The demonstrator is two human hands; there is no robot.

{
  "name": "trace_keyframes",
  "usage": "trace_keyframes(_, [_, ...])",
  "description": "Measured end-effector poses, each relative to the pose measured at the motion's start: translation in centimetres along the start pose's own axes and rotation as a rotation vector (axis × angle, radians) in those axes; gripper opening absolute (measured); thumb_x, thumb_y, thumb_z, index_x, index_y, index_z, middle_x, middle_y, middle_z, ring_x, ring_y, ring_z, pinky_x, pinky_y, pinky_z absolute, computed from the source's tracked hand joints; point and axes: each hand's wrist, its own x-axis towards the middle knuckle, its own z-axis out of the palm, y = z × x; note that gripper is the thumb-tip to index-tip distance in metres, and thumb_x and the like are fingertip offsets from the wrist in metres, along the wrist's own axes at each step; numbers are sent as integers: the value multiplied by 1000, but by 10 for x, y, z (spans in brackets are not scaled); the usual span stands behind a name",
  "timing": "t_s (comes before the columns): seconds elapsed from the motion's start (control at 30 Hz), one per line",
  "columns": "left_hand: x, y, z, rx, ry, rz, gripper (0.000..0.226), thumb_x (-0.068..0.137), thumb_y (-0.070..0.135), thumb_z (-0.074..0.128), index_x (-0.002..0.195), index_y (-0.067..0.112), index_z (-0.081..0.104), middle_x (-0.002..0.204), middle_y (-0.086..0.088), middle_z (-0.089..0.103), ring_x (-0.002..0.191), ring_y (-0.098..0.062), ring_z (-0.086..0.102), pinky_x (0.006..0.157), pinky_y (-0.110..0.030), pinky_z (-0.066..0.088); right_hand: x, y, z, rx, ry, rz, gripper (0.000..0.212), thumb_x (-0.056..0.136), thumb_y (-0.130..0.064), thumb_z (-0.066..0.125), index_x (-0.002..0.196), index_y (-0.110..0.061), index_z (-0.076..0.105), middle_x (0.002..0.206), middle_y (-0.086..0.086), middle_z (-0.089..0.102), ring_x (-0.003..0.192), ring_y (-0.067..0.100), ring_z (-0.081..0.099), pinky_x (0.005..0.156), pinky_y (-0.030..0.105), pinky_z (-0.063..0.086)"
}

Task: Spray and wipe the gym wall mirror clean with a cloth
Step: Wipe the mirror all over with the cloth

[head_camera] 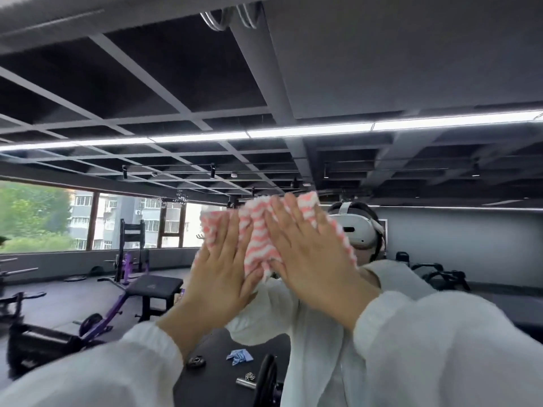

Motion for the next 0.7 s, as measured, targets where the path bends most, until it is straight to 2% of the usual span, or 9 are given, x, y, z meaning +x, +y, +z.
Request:
trace_keyframes(0.1, [-37,17,3,12,-62,6,71,101,49,10,148,-3,7,155,-25,9,142,-38,11,113,-45,8,-29,-21,5,-46,-51,-86,67,94,-43,30,148,-5,20,154,16,12,145,32,-5,115,56,6])
trace_keyframes(0.17, [-68,29,6,13,-91,22,71,100,48,12,148,-5,10,153,-27,15,140,-40,15,112,-45,11,-55,-37,5,-58,-93,-130,63,94,-43,32,145,-6,28,154,17,13,144,33,-14,113,59,8])
trace_keyframes(0.23, [-102,39,9,7,-119,74,72,99,49,14,148,-3,6,154,-27,10,141,-40,14,113,-45,10,-86,-53,6,-54,-130,-182,61,92,-38,21,142,-5,35,153,17,17,145,34,-11,112,60,10])
trace_keyframes(0.3, [-131,43,12,11,-149,148,72,99,50,14,149,0,2,155,-25,1,143,-38,7,112,-45,9,-113,-65,8,-48,-161,-226,64,87,-32,23,143,-4,37,154,14,22,145,35,-6,114,59,4])
trace_keyframes(0.43, [-130,32,9,4,-147,191,68,99,49,12,150,5,1,156,-22,-5,145,-36,1,111,-47,12,-111,-56,4,-47,-138,-272,64,87,-35,21,141,0,20,152,6,14,144,38,-9,114,59,-2])
trace_keyframes(0.5, [-99,21,6,-6,-107,167,65,100,44,10,150,4,-4,156,-22,-7,144,-37,4,110,-50,15,-84,-42,0,-7,-111,-173,57,96,-34,17,142,0,21,152,7,15,145,35,0,115,56,-5])
trace_keyframes(0.57, [-61,3,6,-49,-58,172,64,101,41,12,149,2,-5,155,-23,0,142,-40,14,110,-54,22,-53,-31,-1,6,-93,-37,54,101,-32,9,141,0,25,151,13,23,142,35,15,112,53,5])
trace_keyframes(0.63, [-19,-18,5,-109,-9,216,62,102,39,13,149,0,0,154,-23,7,140,-41,20,110,-55,26,-19,-23,-2,-11,-82,64,56,99,-35,19,142,0,26,151,19,29,139,34,22,110,53,13])
trace_keyframes(0.7, [18,-38,2,-114,28,258,60,102,37,12,148,-2,10,153,-23,9,141,-40,17,111,-56,24,13,-15,-4,-55,-86,159,62,96,-39,24,144,1,26,151,20,29,140,35,25,110,54,17])
